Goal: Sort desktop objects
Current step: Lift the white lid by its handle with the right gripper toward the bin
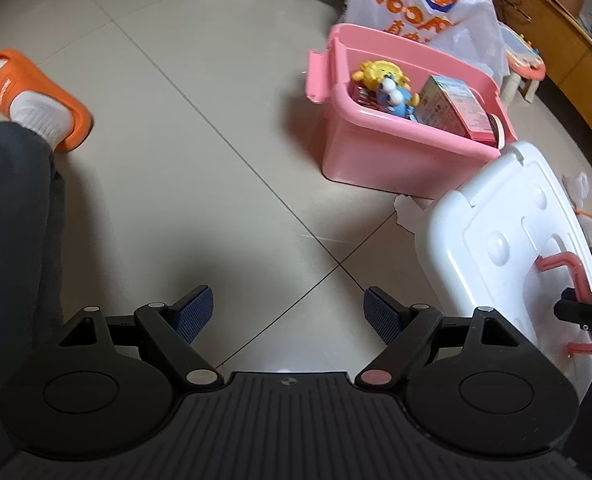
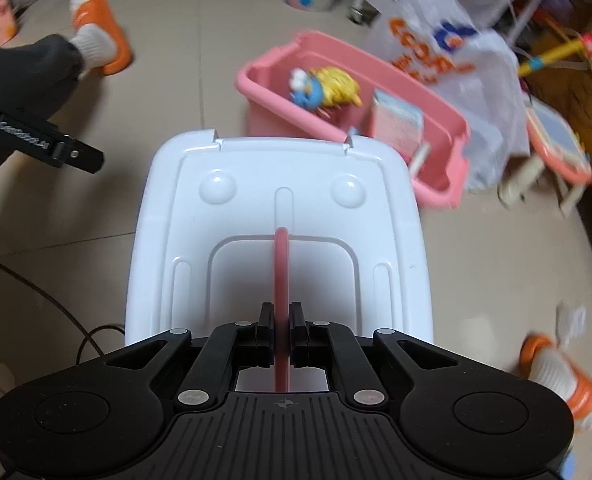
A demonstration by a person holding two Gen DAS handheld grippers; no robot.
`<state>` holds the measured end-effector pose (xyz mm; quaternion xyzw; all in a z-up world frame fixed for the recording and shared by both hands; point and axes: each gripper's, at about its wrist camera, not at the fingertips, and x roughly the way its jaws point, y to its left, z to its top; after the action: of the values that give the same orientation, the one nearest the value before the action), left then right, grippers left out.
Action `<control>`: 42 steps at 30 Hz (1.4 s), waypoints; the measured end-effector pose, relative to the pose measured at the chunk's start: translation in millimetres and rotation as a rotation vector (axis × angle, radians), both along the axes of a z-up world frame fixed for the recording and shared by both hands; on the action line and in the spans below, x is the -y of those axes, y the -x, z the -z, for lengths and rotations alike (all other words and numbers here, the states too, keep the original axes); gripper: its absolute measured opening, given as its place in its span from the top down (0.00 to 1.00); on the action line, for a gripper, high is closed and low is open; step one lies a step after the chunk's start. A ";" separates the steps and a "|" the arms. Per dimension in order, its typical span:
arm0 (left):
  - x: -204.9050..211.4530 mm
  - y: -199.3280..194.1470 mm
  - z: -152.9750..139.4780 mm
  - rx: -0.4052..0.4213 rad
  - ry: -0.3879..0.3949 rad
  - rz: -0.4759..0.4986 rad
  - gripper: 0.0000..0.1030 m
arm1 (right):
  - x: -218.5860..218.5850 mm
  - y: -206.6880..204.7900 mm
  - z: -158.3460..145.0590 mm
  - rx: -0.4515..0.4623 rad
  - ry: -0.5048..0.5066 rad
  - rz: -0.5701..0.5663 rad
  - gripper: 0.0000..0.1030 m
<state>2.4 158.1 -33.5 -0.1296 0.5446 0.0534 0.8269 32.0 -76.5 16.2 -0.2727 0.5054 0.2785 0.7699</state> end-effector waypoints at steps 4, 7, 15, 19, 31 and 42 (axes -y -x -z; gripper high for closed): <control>-2.8 2.5 0.4 -0.006 0.017 -0.018 0.18 | -10.8 -5.6 -10.1 0.019 0.018 -0.096 0.95; -2.8 3.5 0.5 -0.003 0.018 -0.022 0.18 | -18.3 -13.0 -15.9 0.039 0.037 -0.175 0.95; -5.3 1.4 1.9 -0.004 0.018 -0.029 0.18 | -30.3 -43.2 -27.3 0.094 0.064 -0.336 0.95; -5.6 -0.4 5.1 -0.012 0.031 -0.032 0.18 | -33.4 -58.4 -29.5 0.120 0.095 -0.406 0.95; -7.2 -8.4 15.6 -0.040 0.065 -0.031 0.18 | -55.4 -99.9 -20.4 0.174 0.171 -0.596 0.95; -12.5 -22.3 35.1 -0.089 0.090 -0.052 0.18 | -86.4 -145.6 -1.3 0.210 0.229 -0.732 0.95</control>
<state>24.8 170.6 -68.6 -0.1784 0.5792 0.0561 0.7934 177.6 9.9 17.5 -0.5459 0.3213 0.4469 0.6317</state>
